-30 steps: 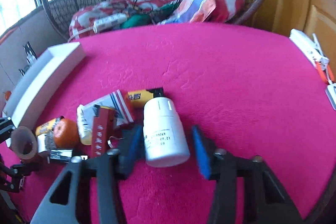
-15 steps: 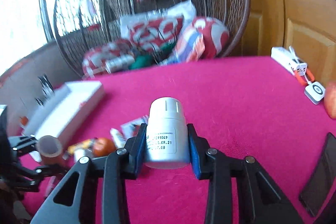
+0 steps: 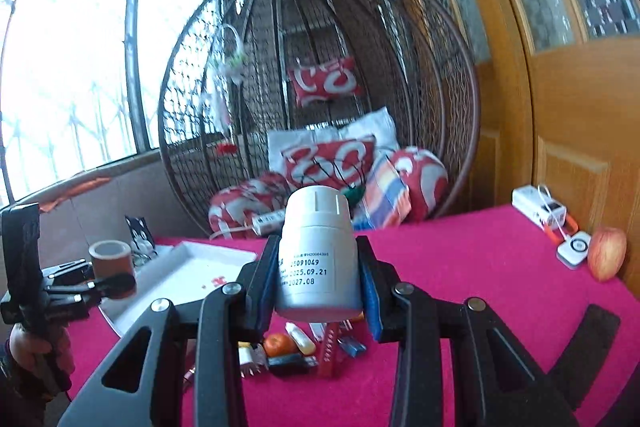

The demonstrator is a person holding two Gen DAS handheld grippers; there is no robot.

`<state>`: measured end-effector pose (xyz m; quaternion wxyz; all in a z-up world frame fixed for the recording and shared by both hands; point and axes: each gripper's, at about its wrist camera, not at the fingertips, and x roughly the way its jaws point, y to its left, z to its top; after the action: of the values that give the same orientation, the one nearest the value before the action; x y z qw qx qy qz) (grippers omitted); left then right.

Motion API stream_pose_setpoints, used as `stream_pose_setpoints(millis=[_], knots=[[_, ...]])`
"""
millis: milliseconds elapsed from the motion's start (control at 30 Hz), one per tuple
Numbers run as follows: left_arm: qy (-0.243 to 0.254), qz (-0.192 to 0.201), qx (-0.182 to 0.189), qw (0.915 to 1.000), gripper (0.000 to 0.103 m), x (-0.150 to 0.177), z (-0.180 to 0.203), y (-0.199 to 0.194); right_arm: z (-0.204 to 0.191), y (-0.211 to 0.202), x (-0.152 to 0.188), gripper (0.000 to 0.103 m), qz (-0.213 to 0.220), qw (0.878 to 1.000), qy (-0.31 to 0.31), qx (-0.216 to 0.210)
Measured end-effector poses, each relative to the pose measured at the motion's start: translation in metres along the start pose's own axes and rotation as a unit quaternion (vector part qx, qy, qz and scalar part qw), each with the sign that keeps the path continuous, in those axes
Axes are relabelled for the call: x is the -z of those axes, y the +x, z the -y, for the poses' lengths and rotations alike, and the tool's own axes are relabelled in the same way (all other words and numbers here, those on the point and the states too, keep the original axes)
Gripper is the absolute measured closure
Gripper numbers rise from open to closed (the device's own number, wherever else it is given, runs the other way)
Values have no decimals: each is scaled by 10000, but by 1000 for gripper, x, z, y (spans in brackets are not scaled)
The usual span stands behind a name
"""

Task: Organize rigid objects
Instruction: 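Carry the tape roll with the left gripper while the right gripper carries the pill bottle to the white tray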

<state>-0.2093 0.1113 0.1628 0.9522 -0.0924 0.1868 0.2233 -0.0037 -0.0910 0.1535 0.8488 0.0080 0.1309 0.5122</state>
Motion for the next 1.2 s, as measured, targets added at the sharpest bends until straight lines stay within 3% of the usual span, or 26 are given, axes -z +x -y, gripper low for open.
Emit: stream_pose_setpoints(millis=[267, 1200], knots=[[-351, 183, -310, 9987, 49, 1, -32, -22, -11, -3, 0, 67, 7, 9999, -34, -157], [-896, 513, -796, 9915, 49, 18, -89, -61, -60, 28, -6, 67, -346, 9960, -465, -674]])
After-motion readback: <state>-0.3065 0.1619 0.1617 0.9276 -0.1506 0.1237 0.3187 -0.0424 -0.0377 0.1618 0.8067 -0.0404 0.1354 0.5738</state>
